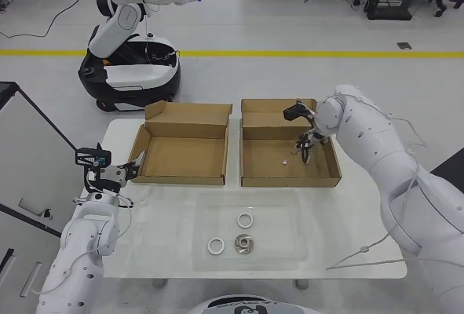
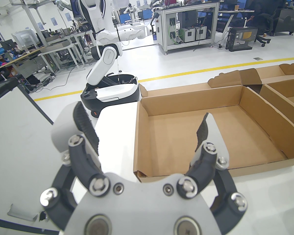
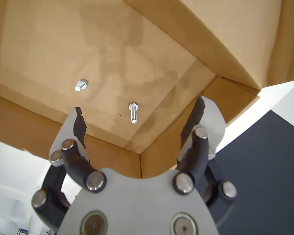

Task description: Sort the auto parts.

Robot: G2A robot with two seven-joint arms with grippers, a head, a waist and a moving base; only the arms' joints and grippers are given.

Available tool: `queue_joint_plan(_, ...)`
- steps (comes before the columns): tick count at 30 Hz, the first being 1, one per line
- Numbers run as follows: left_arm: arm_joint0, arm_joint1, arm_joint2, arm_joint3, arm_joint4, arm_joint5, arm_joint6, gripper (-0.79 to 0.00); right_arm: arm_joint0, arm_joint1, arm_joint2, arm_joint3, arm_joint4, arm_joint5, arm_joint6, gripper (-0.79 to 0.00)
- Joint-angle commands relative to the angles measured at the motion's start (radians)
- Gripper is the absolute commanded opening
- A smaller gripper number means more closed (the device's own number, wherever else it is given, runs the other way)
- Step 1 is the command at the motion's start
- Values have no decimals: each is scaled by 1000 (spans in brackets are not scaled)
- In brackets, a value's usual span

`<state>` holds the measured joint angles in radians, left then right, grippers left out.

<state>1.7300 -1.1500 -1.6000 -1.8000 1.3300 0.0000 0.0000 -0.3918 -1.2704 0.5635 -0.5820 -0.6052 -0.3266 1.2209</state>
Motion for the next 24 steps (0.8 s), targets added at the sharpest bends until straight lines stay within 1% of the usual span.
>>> queue_joint_plan(1, 0, 0, 0, 0, 0, 0, 0, 0, 0, 17, 32, -20, 26, -22, -7, 0)
queue_joint_plan(4, 0, 0, 0, 0, 0, 0, 0, 0, -3, 47, 91, -68, 83, -73, -2, 0)
queue_joint_plan(7, 0, 0, 0, 0, 0, 0, 0, 0, -19, 85, 167, -142, 164, -126, 29, 0)
queue_joint_plan(11, 0, 0, 0, 0, 0, 0, 0, 0, -71, 142, 284, -271, 281, -161, 104, 0)
queue_joint_plan(13, 0, 0, 0, 0, 0, 0, 0, 0, -112, 171, 335, -364, 335, -147, 126, 0)
queue_joint_plan(17, 0, 0, 0, 0, 0, 0, 0, 0, -211, 233, 422, -556, 476, -79, 194, 0)
queue_joint_plan(21, 0, 0, 0, 0, 0, 0, 0, 0, -299, 291, 499, -717, 672, -11, 262, 0)
queue_joint_plan(24, 0, 0, 0, 0, 0, 0, 0, 0, -350, 330, 547, -802, 829, 42, 315, 0)
